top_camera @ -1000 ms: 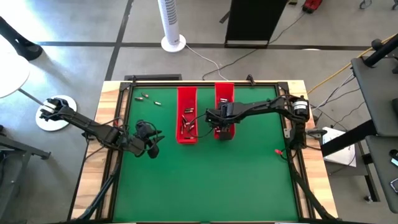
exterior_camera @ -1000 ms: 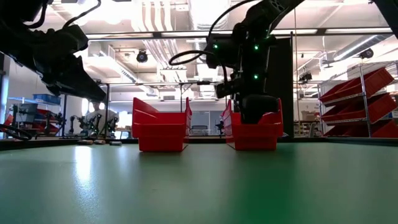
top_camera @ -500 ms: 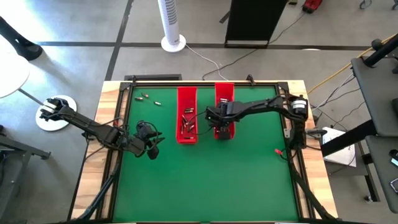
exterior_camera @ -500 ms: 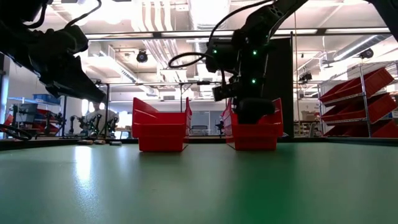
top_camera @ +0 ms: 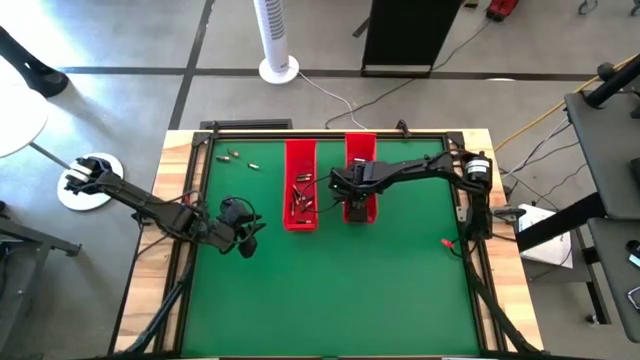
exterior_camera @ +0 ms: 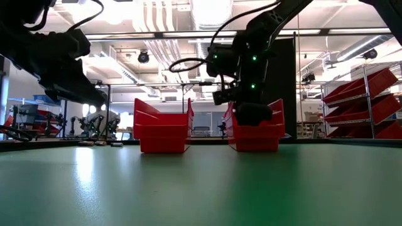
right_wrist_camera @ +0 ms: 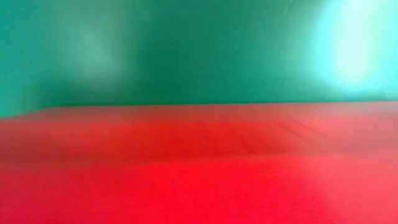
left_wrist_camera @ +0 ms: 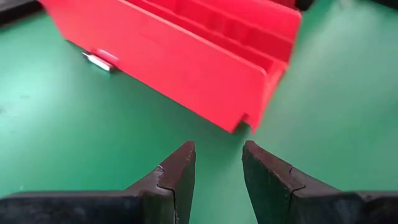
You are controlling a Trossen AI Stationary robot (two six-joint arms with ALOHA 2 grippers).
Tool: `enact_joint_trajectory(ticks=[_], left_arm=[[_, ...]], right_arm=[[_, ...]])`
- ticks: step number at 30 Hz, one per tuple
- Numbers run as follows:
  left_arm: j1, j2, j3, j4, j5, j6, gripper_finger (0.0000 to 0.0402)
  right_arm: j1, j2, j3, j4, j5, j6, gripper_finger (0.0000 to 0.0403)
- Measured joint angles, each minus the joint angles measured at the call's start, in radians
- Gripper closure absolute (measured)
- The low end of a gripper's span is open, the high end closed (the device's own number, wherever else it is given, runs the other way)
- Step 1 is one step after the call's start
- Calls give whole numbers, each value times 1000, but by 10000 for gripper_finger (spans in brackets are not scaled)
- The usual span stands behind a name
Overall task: Sort batteries
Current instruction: Put the silver battery into the right red bin
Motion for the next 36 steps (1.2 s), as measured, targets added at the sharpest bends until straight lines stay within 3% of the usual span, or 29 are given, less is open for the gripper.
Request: enact_joint_trajectory(ticks=[8, 13, 17, 21, 29, 36], left_arm=[[4, 23, 0, 31, -126, -51, 268], [35, 41, 0, 37, -181, -19, 214], [157, 50, 0, 40, -146, -20, 166], [369, 57, 0, 74, 26, 57, 144], [794, 173, 0, 351, 551, 339, 160], [1001, 325, 0, 460, 760, 510, 202]], right_arm=[[29, -19, 81, -87, 57, -2, 248], [79, -56, 157, -198, 154, -3, 210], [126, -106, 213, -258, 166, 41, 189], [187, -159, 244, -268, 166, 105, 175], [312, -220, 261, -259, 165, 220, 163], [383, -229, 260, -263, 166, 290, 170]])
